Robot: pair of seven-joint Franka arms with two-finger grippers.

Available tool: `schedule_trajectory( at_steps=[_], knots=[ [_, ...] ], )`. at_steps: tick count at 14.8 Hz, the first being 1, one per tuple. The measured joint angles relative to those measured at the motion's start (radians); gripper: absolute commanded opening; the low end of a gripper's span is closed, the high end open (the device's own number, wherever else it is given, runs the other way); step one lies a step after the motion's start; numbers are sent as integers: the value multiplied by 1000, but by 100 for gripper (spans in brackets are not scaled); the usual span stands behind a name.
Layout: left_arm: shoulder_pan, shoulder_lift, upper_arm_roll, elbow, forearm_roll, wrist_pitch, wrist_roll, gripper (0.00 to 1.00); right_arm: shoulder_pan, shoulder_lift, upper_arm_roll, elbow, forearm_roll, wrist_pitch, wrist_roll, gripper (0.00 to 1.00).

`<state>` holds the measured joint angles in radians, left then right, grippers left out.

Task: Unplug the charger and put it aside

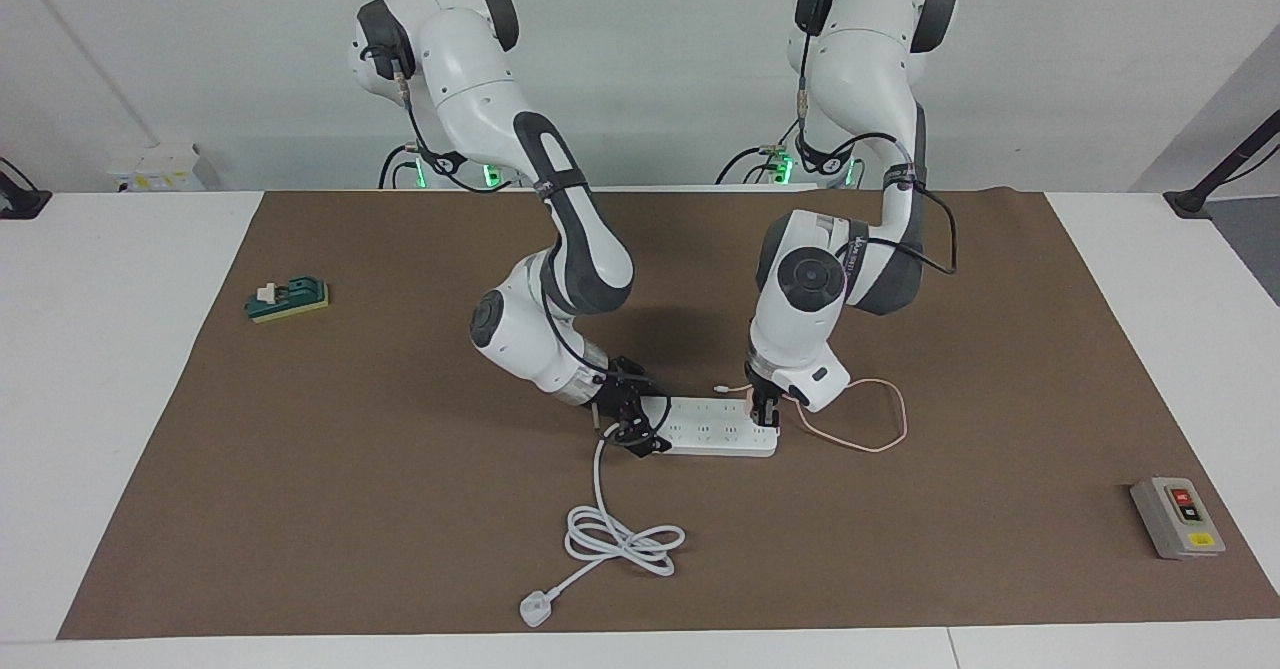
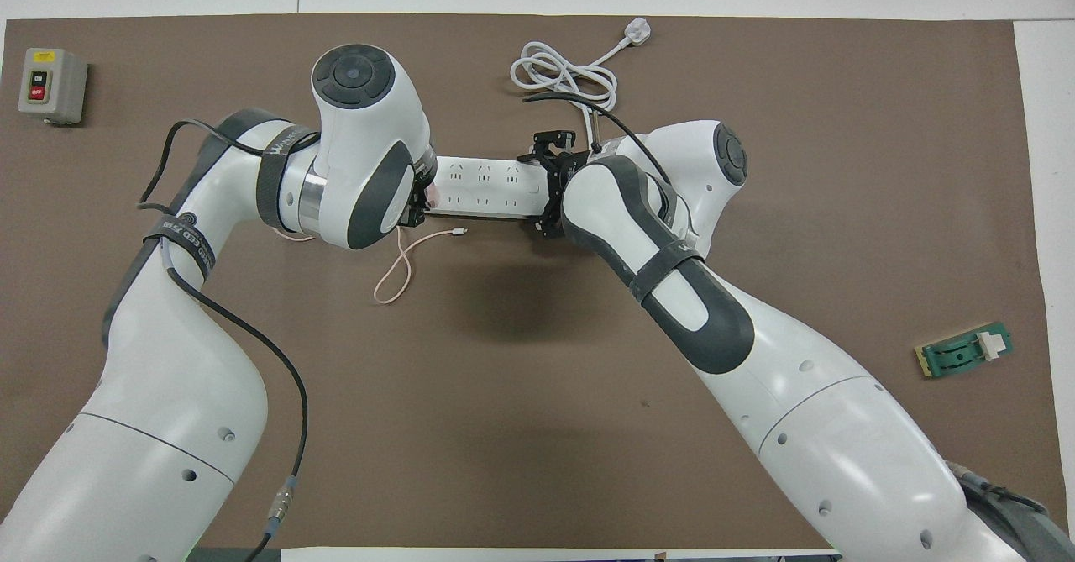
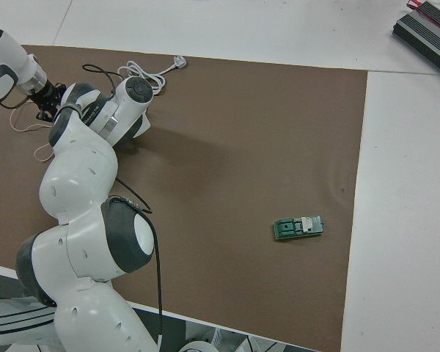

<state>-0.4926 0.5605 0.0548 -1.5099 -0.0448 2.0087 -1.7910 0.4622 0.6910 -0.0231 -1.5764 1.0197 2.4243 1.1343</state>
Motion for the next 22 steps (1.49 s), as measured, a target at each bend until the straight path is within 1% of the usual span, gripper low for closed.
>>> schedule_trajectory(
  at_steps=[4, 7, 9, 11, 12, 13, 15, 17, 19, 22],
  knots=[
    [1, 4, 1, 33, 0, -44, 26, 0, 0, 0, 0, 0, 0, 0, -1, 0],
    [3, -28, 28, 102, 10, -167, 54, 0, 0, 0, 0, 0, 0, 0, -1, 0],
    [7, -48, 39, 108, 11, -187, 64, 0, 0, 0, 0, 0, 0, 0, -1, 0],
    [7, -49, 39, 107, 11, -192, 65, 0, 0, 0, 0, 0, 0, 0, -1, 0],
    [7, -48, 38, 106, 11, -192, 65, 0, 0, 0, 0, 0, 0, 0, -2, 15],
    [7, -48, 38, 105, 12, -193, 65, 0, 0, 0, 0, 0, 0, 0, -2, 99],
    [7, -48, 38, 106, 14, -196, 77, 0, 1, 3, 0, 0, 0, 6, -8, 100],
    [14, -53, 40, 108, 16, -197, 133, 0, 3, 5, 1, 0, 0, 11, -12, 100],
    [38, -70, 42, 112, 18, -202, 256, 0, 3, 5, 1, 0, 0, 11, -12, 100],
    [95, -123, 44, 117, 18, -274, 494, 0, 3, 5, 1, 0, 0, 11, -12, 100]
  ],
)
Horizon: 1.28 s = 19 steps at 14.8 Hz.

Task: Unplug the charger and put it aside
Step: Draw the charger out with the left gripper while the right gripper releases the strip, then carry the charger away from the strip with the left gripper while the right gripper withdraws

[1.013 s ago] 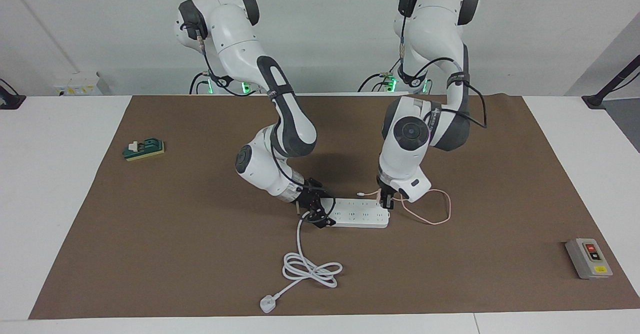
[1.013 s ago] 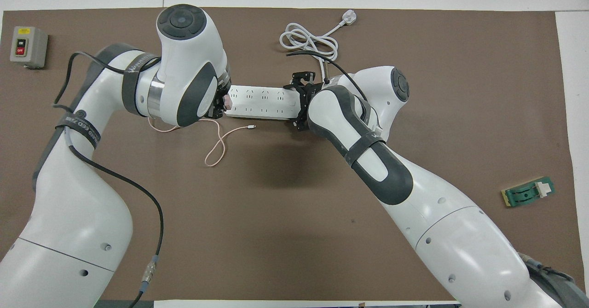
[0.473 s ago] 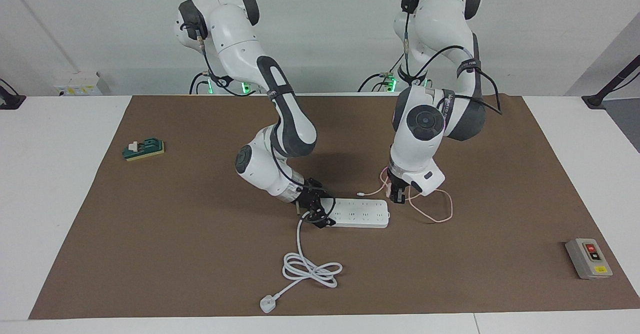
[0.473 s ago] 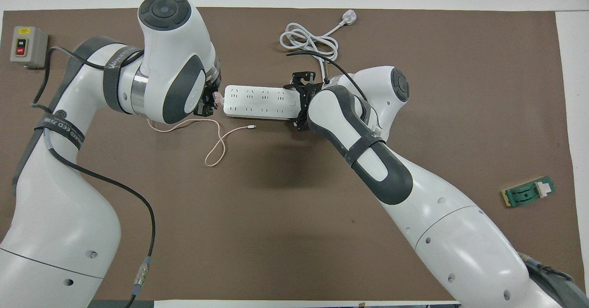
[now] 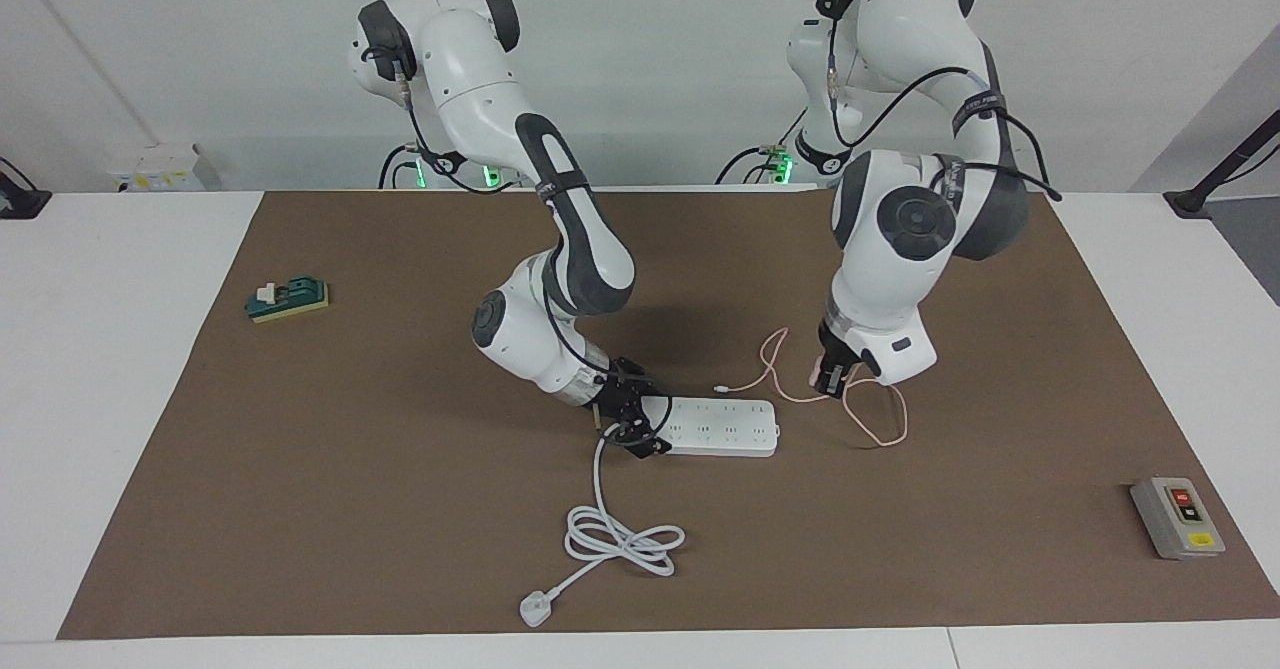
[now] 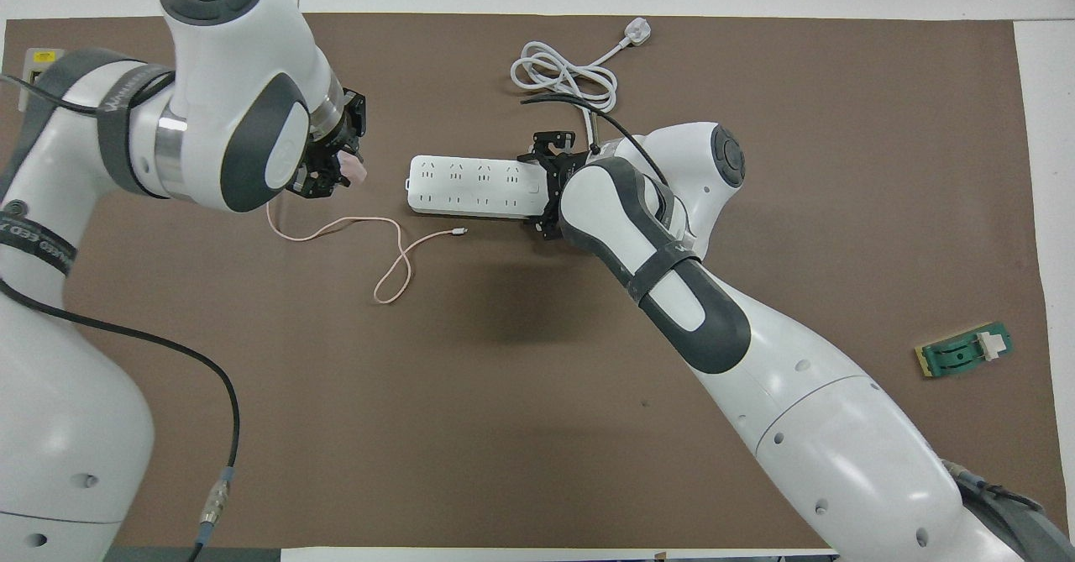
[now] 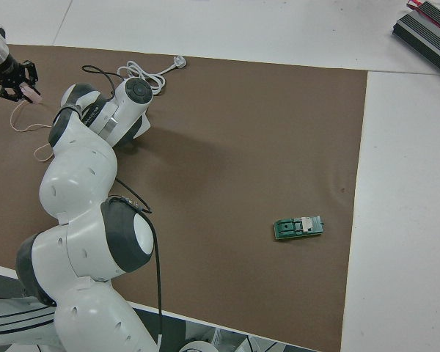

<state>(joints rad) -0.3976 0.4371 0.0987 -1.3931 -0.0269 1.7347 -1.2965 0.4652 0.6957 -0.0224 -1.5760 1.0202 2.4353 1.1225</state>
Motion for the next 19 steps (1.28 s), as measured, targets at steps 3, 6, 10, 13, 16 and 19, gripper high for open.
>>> schedule_trajectory(
  at_steps=[3, 6, 10, 13, 16, 19],
  knots=[
    [59, -51, 1, 0, 0, -42, 214, 0, 0, -1, 0, 0, 0, 0, -1, 100],
    [100, -80, 0, 0, -14, -85, 367, 0, 0, -5, -1, 1, -9, -4, -10, 100],
    [143, -97, -1, 0, -37, -120, 510, 0, -12, -51, -9, 0, -97, -54, -12, 100],
    [214, -101, 0, -1, -101, -152, 709, 0, -43, -95, -35, 15, -163, -40, -14, 100],
    [325, -112, 2, -9, -152, -177, 907, 0, -81, -138, -41, 18, -240, -56, -23, 100],
    [456, -127, 3, -16, -224, -227, 1130, 0, -116, -174, -42, 24, -400, -68, -32, 100]
  ],
)
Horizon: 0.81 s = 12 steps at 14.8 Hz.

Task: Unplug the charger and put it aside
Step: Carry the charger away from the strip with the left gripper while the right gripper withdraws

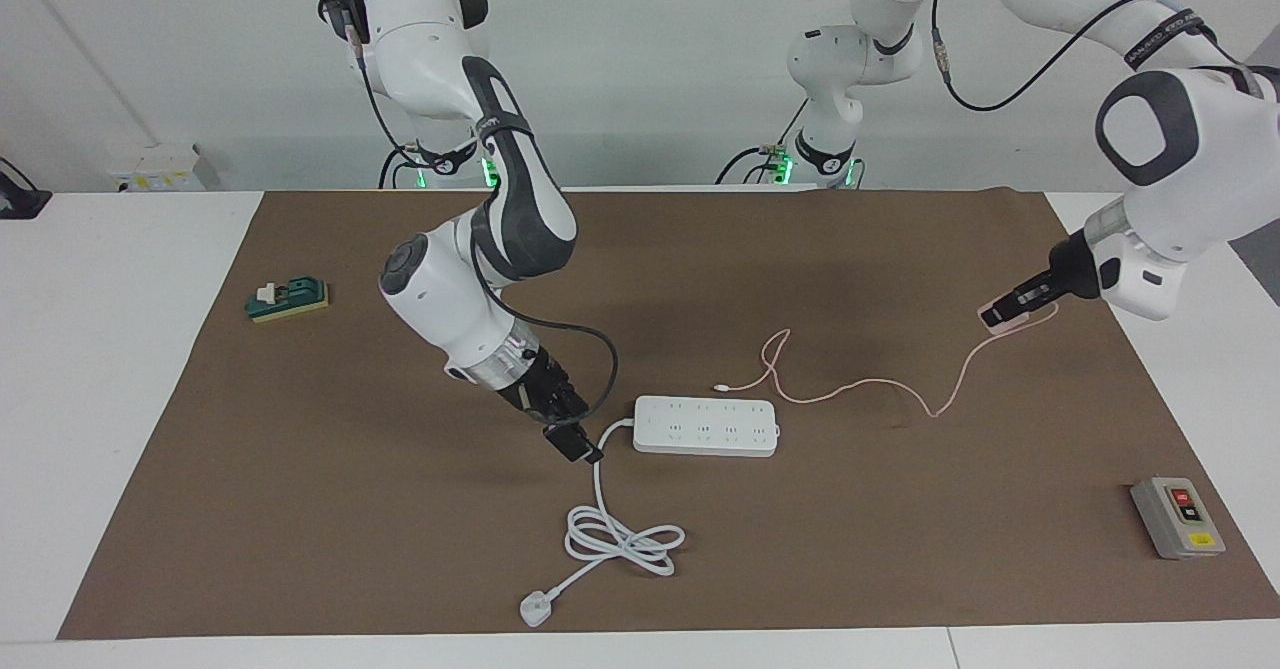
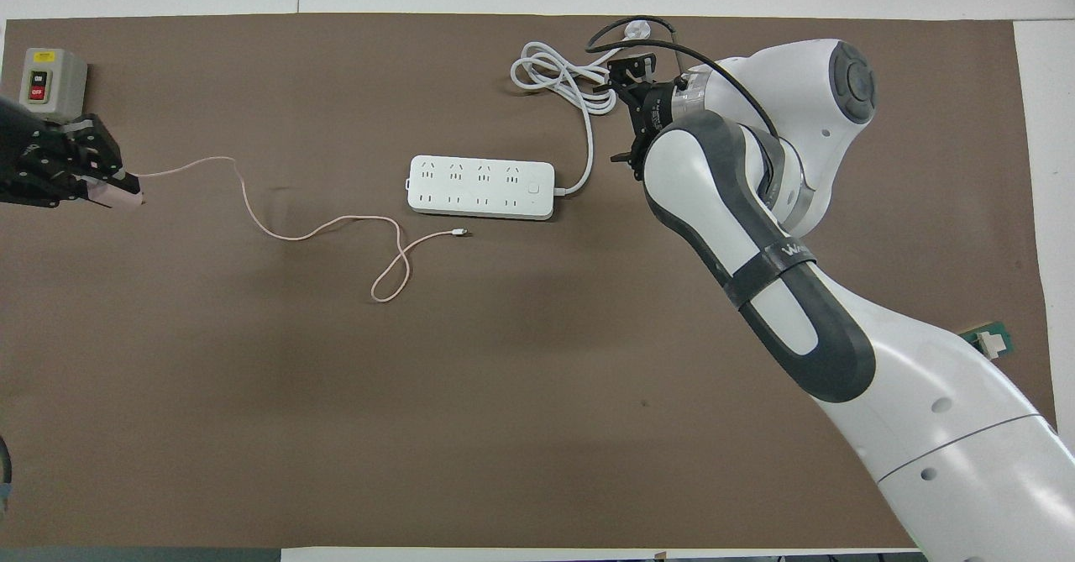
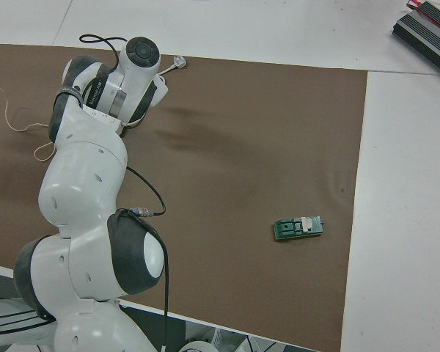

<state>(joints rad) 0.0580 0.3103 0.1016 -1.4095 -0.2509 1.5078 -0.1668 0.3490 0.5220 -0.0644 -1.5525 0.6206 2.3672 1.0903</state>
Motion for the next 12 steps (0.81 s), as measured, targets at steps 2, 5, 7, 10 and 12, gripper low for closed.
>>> schedule_trajectory(
  at_steps=[2, 5, 7, 10, 12],
  knots=[
    [73, -2, 0, -4, -19, -17, 145, 0, -11, -39, 0, 8, -129, -34, -1, 100],
    [168, 0, 0, -37, -52, -16, 369, 0, -44, -129, -2, 12, -266, -162, -20, 100],
    [223, 10, 0, -62, -84, -2, 483, 0, -96, -194, -4, 12, -292, -281, -112, 100],
    [248, 25, -2, -74, -177, 31, 521, 0, -202, -259, -9, 10, -303, -429, -312, 100],
    [247, 29, -10, -84, -200, 41, 521, 0, -263, -281, -9, 10, -350, -494, -471, 100]
  ],
)
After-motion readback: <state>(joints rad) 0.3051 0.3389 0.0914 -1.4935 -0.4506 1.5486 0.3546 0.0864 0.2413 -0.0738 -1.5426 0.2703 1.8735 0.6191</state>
